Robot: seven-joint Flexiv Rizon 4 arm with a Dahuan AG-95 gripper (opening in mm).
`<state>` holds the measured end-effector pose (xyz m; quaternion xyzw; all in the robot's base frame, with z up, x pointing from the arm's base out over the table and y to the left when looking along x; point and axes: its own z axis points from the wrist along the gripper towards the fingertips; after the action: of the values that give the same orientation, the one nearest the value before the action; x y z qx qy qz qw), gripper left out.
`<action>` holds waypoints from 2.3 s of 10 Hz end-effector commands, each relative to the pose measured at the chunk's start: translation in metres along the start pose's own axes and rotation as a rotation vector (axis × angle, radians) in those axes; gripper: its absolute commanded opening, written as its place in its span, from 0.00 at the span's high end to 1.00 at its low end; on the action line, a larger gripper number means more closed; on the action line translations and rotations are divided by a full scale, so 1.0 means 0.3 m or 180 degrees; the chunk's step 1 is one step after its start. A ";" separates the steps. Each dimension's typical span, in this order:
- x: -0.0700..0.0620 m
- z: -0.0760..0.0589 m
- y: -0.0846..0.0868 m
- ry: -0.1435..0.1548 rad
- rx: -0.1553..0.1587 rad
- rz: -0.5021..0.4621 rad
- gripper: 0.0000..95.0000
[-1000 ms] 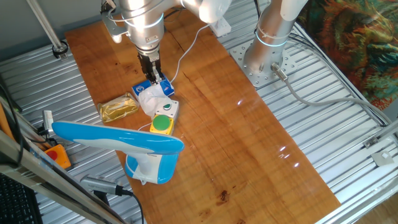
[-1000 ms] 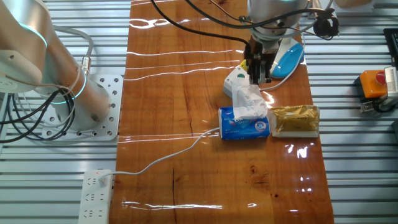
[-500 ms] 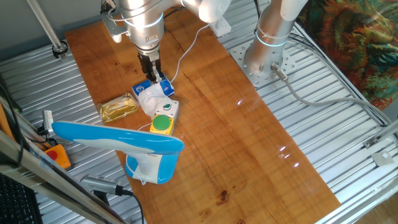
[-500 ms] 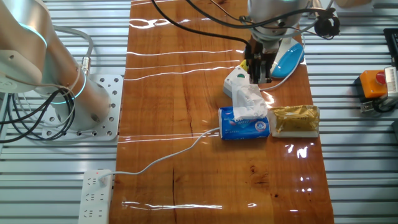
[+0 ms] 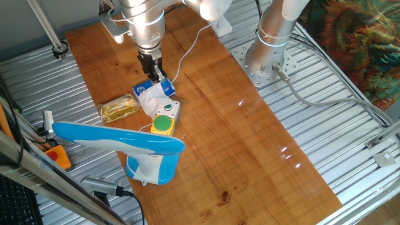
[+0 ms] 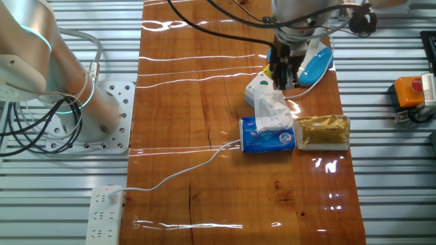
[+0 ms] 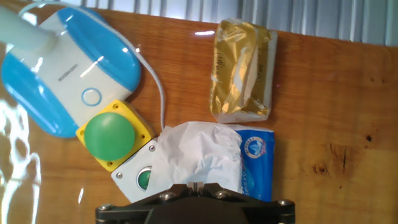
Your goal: Turn off the desk lamp by pressing the button
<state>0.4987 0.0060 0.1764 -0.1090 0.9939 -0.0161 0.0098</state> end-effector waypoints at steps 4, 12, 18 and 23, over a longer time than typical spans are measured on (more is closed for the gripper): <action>-0.097 0.043 0.165 -0.0125 -0.0271 -0.2157 1.00; -0.296 0.053 0.254 -0.0197 -0.0316 -0.2236 1.00; -0.333 0.127 0.287 -0.0381 -0.0398 -0.2298 1.00; -0.349 0.215 0.317 -0.0472 -0.0426 -0.2267 1.00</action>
<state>0.5807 0.1208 0.1074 -0.4500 0.8887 0.0555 0.0681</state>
